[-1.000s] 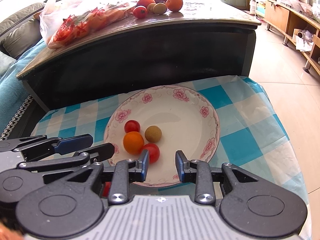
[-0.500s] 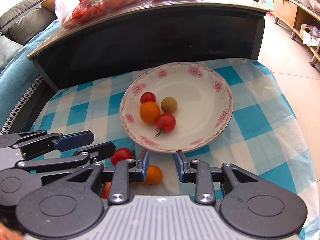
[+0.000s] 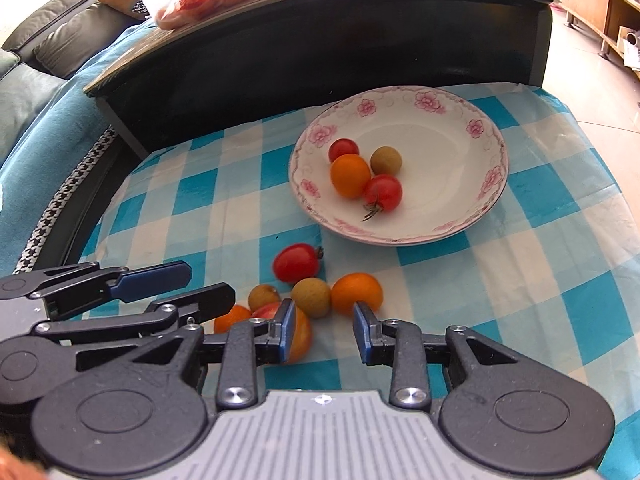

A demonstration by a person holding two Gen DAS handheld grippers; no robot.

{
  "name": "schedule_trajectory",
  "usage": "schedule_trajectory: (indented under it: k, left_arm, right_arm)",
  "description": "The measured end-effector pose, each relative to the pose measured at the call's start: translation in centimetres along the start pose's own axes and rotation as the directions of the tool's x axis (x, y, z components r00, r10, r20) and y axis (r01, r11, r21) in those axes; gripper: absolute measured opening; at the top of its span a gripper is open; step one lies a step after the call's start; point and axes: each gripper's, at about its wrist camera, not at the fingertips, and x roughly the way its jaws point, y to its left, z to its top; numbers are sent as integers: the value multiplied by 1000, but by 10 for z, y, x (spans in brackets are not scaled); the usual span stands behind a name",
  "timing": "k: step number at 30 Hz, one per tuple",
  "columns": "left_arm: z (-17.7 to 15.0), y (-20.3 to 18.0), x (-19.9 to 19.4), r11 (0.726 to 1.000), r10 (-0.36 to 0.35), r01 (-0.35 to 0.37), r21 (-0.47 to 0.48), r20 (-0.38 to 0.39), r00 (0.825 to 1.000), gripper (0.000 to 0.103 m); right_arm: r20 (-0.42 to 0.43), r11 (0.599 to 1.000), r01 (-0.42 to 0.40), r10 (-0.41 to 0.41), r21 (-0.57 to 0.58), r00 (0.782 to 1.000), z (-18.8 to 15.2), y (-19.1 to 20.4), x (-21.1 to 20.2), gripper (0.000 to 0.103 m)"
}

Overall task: Organize fruits
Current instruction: 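Move both grippers back toward the remaining fruit pile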

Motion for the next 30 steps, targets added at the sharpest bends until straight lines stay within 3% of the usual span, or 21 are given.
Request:
schedule_trajectory:
  k: [17, 23, 30]
  left_arm:
    - [-12, 28, -5, 999, 26, -27, -46, -33, 999, 51]
    - [-14, 33, -3, 998, 25, -27, -56, -38, 999, 54]
    - [-14, 29, 2, 998, 22, -25, -51, -50, 999, 54]
  right_arm:
    - [-51, 998, -32, 30, -47, 998, -3, 25, 16, 42]
    - [-61, 997, -8, 4, -73, 998, -3, 31, 25, 45]
    - [-67, 999, -20, 18, -41, 998, -3, 23, 29, 45]
